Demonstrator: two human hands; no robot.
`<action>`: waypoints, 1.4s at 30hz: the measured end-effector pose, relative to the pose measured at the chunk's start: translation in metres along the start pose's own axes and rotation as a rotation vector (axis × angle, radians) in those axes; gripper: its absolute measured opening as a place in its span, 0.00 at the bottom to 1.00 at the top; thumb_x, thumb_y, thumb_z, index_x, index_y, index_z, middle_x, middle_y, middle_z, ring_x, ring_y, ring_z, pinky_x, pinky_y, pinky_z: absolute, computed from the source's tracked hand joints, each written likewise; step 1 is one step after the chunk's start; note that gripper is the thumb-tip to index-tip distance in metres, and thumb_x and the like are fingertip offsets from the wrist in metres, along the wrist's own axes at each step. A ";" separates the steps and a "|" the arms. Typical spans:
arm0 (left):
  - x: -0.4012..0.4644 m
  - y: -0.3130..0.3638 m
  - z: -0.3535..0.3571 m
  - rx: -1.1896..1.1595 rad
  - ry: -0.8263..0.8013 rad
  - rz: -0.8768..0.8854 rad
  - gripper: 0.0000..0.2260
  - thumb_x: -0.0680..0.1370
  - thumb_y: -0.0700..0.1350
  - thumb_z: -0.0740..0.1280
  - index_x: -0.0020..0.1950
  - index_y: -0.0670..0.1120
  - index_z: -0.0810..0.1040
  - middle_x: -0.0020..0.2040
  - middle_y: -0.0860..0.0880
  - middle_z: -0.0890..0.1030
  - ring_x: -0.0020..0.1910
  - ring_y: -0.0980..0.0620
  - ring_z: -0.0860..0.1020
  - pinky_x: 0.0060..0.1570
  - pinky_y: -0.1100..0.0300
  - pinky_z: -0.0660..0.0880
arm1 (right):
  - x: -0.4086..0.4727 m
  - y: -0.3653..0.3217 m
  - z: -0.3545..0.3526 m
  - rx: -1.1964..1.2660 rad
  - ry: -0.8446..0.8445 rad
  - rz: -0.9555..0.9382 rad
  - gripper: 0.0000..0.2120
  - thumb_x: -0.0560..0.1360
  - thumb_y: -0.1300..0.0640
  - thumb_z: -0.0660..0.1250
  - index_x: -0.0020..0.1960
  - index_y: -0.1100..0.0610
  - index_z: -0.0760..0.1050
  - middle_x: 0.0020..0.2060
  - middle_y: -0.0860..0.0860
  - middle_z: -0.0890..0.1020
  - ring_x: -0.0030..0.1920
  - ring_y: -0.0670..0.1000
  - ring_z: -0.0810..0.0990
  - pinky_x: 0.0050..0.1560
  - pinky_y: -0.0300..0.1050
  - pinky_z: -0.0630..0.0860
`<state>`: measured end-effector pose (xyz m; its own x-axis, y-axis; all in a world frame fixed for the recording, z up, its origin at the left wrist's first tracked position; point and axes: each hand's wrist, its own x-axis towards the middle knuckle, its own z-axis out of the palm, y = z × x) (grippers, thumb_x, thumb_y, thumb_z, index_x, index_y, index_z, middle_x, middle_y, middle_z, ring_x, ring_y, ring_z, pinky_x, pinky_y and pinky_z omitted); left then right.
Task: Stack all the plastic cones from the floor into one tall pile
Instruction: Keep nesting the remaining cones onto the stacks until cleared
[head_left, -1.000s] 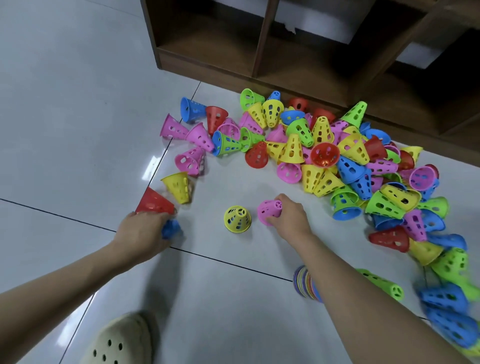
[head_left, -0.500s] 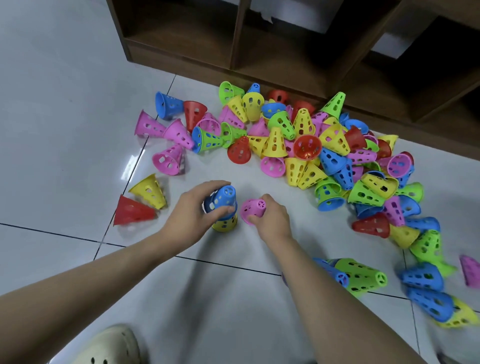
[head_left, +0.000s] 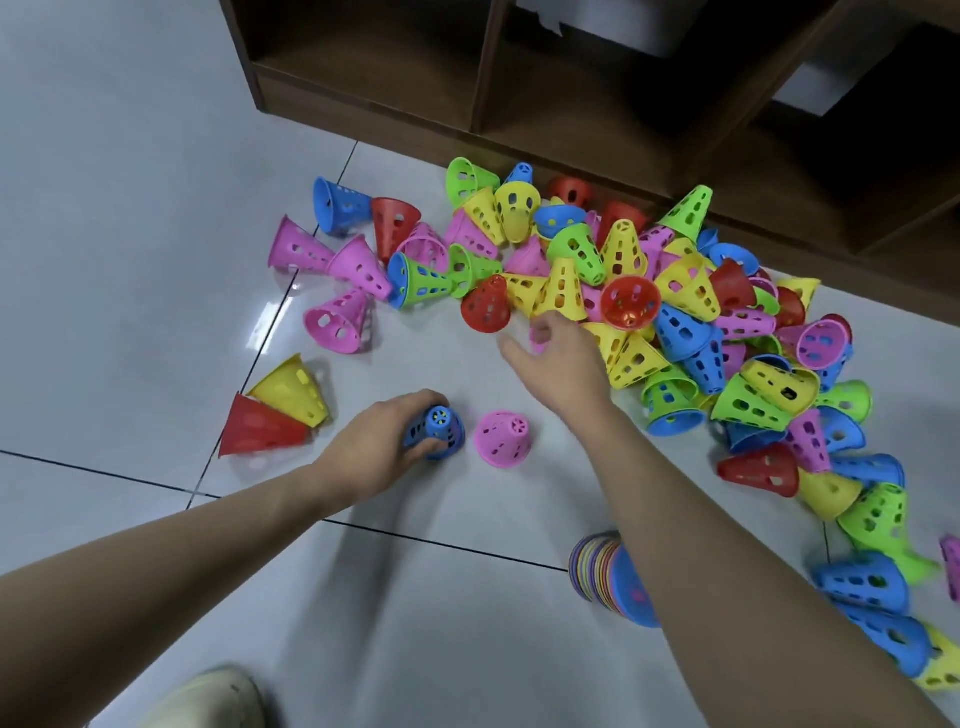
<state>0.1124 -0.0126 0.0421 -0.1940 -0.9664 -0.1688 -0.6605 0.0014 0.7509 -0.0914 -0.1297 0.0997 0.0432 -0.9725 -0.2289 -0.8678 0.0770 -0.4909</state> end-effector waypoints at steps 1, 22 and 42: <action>0.001 -0.003 -0.001 0.010 -0.006 0.007 0.15 0.76 0.49 0.72 0.62 0.53 0.74 0.54 0.55 0.81 0.50 0.51 0.80 0.52 0.52 0.76 | 0.013 -0.005 0.002 0.073 0.042 -0.020 0.25 0.73 0.40 0.69 0.63 0.55 0.75 0.57 0.50 0.80 0.56 0.53 0.78 0.57 0.52 0.77; 0.010 -0.010 -0.003 0.123 0.070 -0.016 0.17 0.76 0.50 0.72 0.63 0.53 0.75 0.55 0.51 0.80 0.52 0.48 0.77 0.47 0.58 0.70 | -0.013 -0.023 -0.028 0.394 0.338 -0.048 0.17 0.80 0.48 0.66 0.63 0.58 0.73 0.51 0.49 0.80 0.51 0.49 0.79 0.53 0.41 0.76; -0.042 -0.035 -0.051 0.310 0.294 0.036 0.25 0.63 0.44 0.63 0.60 0.44 0.79 0.62 0.45 0.78 0.61 0.40 0.74 0.61 0.48 0.68 | -0.091 0.039 0.066 0.182 0.011 0.042 0.19 0.79 0.53 0.68 0.68 0.56 0.72 0.62 0.52 0.77 0.61 0.52 0.76 0.56 0.34 0.65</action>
<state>0.1807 0.0145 0.0556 -0.0353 -0.9964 0.0765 -0.8524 0.0700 0.5182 -0.0966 -0.0234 0.0455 0.0023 -0.9700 -0.2433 -0.7647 0.1550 -0.6254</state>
